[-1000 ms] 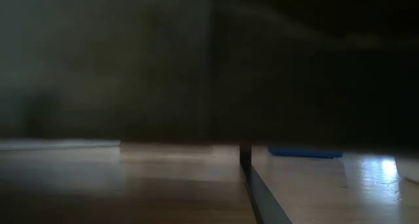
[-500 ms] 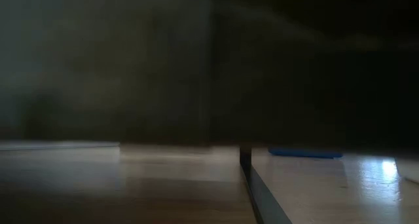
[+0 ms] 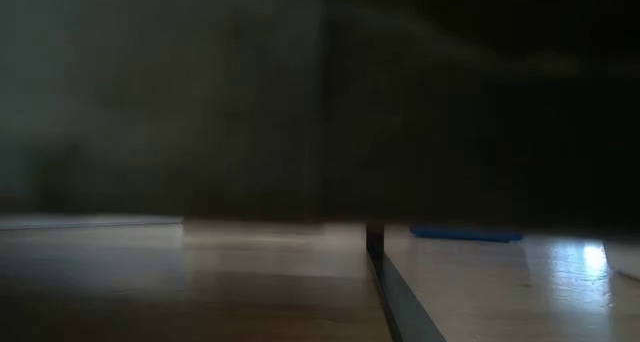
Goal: Stack baskets on shelf by color
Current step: Stack the bottom white bin on top of the white bin on the shelf
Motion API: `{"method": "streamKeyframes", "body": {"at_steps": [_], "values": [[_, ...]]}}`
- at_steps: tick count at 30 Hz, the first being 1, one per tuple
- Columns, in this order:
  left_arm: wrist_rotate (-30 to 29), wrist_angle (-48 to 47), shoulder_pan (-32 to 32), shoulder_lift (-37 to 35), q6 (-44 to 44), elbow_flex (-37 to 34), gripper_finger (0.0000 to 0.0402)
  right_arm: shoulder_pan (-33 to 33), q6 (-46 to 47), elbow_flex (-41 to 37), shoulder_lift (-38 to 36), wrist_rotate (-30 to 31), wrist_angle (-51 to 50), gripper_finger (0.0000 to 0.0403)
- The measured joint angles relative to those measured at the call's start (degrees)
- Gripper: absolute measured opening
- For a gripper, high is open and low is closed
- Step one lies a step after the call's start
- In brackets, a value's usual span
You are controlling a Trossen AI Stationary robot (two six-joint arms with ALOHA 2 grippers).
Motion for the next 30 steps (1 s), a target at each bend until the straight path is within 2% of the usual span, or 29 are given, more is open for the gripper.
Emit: {"method": "streamKeyframes", "body": {"at_steps": [4, 8, 17, 24, 30], "values": [[0.04, 0.15, 1.65, -3.93, 3.73, -0.04, 0.0066, 2.73, 1.27, -7.19, 0.22, 0.80, 14.52, 0.0081], [0.07, 0.15, 2.21, -7.50, 4.91, -0.04, 0.0066, 4.50, 3.00, -12.25, 1.61, 0.91, 20.94, 0.0081], [0.15, 0.17, 2.21, -10.92, 6.68, -0.04, 0.0066, 6.66, 2.62, -16.18, 4.21, 6.50, 20.86, 0.0081], [0.31, 0.17, 2.21, -10.88, 7.03, -0.04, 0.0066, 6.66, 2.84, -16.18, 4.49, 6.85, 20.27, 0.0081], [2.71, 0.34, 2.21, -10.83, 11.57, -0.04, 0.0066, 6.66, 2.89, -16.18, 7.25, 5.74, 20.54, 0.0081]]}}
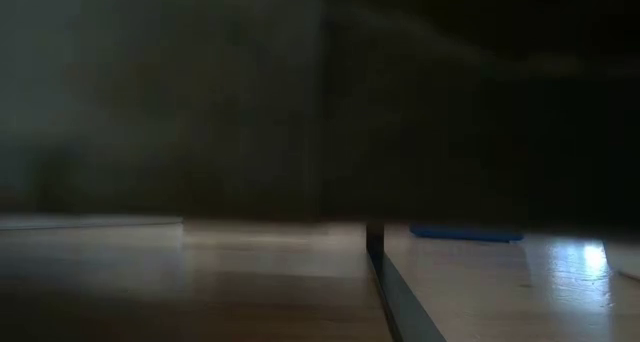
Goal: Stack baskets on shelf by color
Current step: Stack the bottom white bin on top of the white bin on the shelf
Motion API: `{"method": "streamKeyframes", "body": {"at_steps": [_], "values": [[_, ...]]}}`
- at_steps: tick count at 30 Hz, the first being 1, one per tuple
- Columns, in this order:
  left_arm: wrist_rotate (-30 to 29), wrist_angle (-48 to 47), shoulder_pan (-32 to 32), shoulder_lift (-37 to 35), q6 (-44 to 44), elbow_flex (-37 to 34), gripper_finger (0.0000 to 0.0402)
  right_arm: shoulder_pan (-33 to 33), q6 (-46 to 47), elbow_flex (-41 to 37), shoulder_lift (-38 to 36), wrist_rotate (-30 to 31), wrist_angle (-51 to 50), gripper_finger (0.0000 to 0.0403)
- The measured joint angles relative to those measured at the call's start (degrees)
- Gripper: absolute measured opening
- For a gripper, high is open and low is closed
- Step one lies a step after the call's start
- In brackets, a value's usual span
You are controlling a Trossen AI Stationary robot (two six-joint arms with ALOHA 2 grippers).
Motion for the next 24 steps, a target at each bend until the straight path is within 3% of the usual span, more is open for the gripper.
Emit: {"method": "streamKeyframes", "body": {"at_steps": [20, 24], "values": [[0.31, 0.80, 0.00, -0.03, 1.04, 0.00, 0.0066, -0.02, 2.04, 0.00, 9.47, -2.37, 1.90, 0.0081], [0.31, 1.04, 0.00, -0.03, 0.99, 0.00, 0.0066, -1.54, 6.35, 0.00, 10.80, -10.00, 2.70, 0.0054]]}}
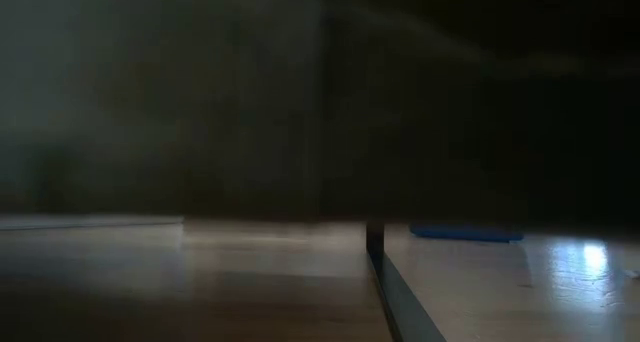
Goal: Stack baskets on shelf by color
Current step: Stack the bottom white bin on top of the white bin on the shelf
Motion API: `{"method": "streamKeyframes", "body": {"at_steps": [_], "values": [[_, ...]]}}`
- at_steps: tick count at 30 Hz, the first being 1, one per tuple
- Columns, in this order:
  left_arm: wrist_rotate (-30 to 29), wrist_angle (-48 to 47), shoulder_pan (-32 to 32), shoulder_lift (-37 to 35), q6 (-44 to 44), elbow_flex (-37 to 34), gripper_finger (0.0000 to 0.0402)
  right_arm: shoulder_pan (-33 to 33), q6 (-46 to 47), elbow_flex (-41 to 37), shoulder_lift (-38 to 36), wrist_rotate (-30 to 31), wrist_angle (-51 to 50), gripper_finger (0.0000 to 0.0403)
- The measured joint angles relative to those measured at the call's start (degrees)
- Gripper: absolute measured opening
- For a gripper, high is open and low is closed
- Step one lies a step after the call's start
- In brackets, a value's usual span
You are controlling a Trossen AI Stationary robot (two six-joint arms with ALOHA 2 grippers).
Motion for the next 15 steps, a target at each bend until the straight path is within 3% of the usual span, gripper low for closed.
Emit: {"method": "streamKeyframes", "body": {"at_steps": [3, 9, 15], "values": [[0.00, 0.26, -0.02, 0.01, 0.00, 0.00, 0.0066, -0.94, 2.13, 0.51, 0.17, -2.05, -0.05, 0.0011], [0.37, 0.28, -0.04, -0.01, 1.57, 0.00, 0.0066, -3.52, 7.52, 4.15, -0.80, -1.01, -2.84, 0.0004], [0.87, 0.28, -0.04, -0.01, 3.07, 0.02, 0.0066, -5.62, 12.69, 13.99, -1.18, -0.37, -16.89, 0.0002]]}}
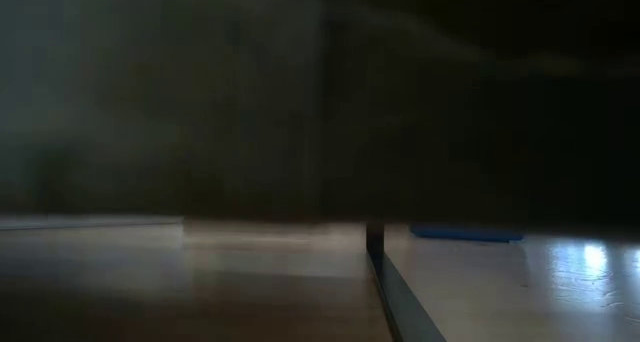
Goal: Stack baskets on shelf by color
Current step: Stack the bottom white bin on top of the white bin on the shelf
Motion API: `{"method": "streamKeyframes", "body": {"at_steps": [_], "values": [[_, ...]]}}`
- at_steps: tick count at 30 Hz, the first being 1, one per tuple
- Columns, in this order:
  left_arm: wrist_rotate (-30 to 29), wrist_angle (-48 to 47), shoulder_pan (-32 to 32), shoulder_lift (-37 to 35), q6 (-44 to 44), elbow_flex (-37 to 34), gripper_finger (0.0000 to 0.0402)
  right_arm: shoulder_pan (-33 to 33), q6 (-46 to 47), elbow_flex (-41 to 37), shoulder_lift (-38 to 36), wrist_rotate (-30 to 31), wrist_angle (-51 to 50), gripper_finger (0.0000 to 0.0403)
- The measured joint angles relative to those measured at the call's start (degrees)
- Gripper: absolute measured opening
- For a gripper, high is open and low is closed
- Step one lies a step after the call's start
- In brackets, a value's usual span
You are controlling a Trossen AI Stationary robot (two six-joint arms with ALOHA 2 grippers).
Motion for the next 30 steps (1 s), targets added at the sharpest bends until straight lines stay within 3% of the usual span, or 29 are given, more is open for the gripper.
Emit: {"method": "streamKeyframes", "body": {"at_steps": [10, 17, 23, 30], "values": [[0.55, 0.00, -0.02, 0.02, 6.07, 0.00, 0.0066, -0.51, 14.99, 20.68, -0.02, 9.35, -28.21, 0.0001], [1.65, 0.00, -0.02, 0.46, 11.65, 0.07, 0.0066, -0.60, 25.92, 31.01, -0.02, 20.34, -28.88, 0.0000], [3.19, -0.02, -0.04, 0.44, 15.01, 0.07, 0.0066, -0.88, 27.77, 40.63, -0.04, 22.15, -31.17, 0.0000], [3.23, 0.00, -0.04, 0.39, 18.89, 0.07, 0.0066, -1.69, 30.72, 47.53, -0.04, 29.35, -26.76, 0.0000]]}}
